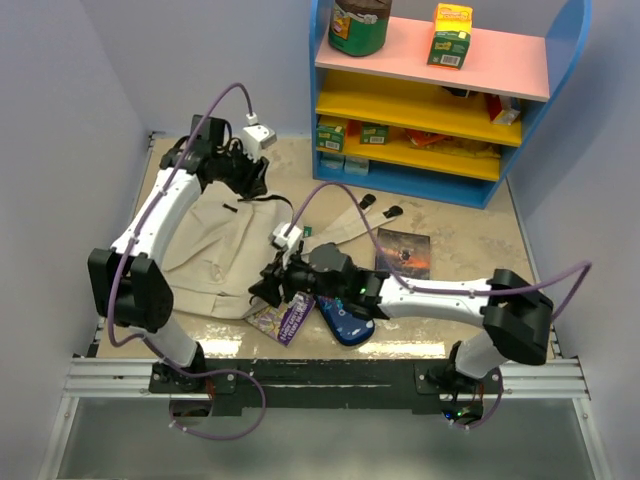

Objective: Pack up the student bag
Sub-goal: Unzip the student bag at the center of the board.

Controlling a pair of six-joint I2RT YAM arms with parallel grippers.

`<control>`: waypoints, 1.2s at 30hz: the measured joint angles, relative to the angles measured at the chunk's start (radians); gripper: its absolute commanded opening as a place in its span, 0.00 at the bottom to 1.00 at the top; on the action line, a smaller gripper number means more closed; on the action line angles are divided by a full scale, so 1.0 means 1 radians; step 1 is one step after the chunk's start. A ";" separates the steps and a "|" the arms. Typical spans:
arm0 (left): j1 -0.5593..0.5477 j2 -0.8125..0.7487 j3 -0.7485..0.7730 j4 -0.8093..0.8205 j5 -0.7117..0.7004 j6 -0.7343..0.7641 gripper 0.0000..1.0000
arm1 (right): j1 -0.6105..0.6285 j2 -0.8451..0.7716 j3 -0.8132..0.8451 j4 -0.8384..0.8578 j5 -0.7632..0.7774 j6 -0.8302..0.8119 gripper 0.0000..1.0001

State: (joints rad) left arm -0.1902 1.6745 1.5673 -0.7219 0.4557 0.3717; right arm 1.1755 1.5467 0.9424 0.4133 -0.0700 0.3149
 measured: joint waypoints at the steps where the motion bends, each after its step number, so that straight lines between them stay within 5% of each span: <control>1: 0.000 -0.024 -0.019 -0.002 0.020 0.007 0.50 | -0.016 -0.026 -0.008 -0.003 0.001 0.001 0.58; 9: -0.089 -0.100 -0.304 0.034 0.083 0.009 0.51 | -0.133 -0.219 -0.075 -0.019 0.093 0.000 0.59; 17: -0.137 -0.087 -0.339 0.051 0.126 -0.019 0.59 | -0.184 -0.225 -0.193 -0.040 0.194 0.018 0.57; 21: -0.137 -0.087 -0.343 0.058 0.141 -0.025 1.00 | -0.189 -0.191 -0.210 -0.040 0.208 0.027 0.56; 29: -0.143 -0.116 -0.451 0.107 0.102 -0.039 1.00 | -0.189 -0.145 -0.214 -0.031 0.206 0.037 0.52; 36: -0.133 -0.163 -0.476 0.131 0.061 -0.031 0.67 | -0.189 -0.145 -0.228 0.002 0.198 0.042 0.50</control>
State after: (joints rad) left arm -0.3233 1.5112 1.0916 -0.5911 0.5167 0.3405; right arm 0.9863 1.4021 0.7147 0.4156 0.1276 0.3573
